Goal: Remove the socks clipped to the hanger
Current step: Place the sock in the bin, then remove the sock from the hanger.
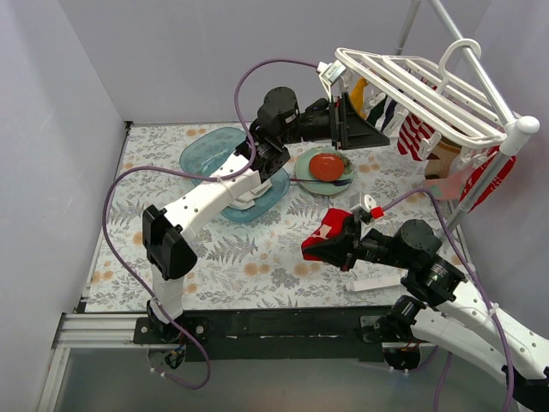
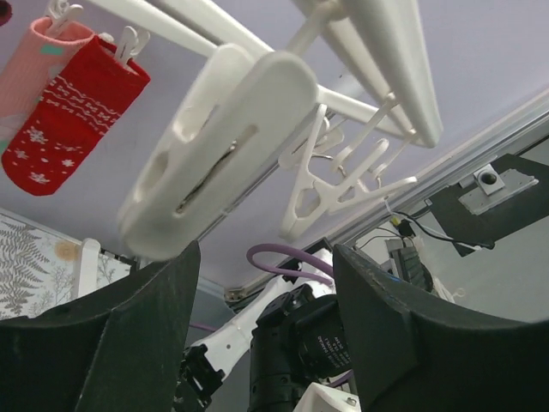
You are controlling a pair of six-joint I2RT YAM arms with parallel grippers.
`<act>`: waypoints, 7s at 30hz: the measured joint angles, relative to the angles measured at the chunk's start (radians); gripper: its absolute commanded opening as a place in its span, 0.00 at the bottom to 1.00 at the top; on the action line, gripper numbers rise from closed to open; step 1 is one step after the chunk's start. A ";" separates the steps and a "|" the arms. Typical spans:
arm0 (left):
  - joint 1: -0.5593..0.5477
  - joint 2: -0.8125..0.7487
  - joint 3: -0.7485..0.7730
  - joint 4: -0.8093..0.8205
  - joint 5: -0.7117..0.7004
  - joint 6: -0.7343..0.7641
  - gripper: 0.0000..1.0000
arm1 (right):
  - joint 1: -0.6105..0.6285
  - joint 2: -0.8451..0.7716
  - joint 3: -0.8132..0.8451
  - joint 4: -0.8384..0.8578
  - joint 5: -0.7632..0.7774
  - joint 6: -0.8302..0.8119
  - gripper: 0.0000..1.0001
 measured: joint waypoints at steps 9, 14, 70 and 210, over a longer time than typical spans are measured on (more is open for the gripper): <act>0.013 -0.179 -0.233 -0.044 -0.013 0.083 0.67 | 0.000 0.037 0.000 -0.031 0.058 -0.026 0.01; 0.035 -0.320 -0.359 -0.097 -0.062 0.156 0.67 | 0.000 0.087 0.001 -0.029 0.087 -0.040 0.01; 0.230 -0.744 -0.629 -0.417 -0.620 0.278 0.74 | 0.071 1.009 0.487 0.054 0.593 -0.150 0.81; -0.048 -0.082 -0.073 0.117 -1.112 0.782 0.00 | 0.138 0.108 -0.214 -0.190 0.971 0.037 0.78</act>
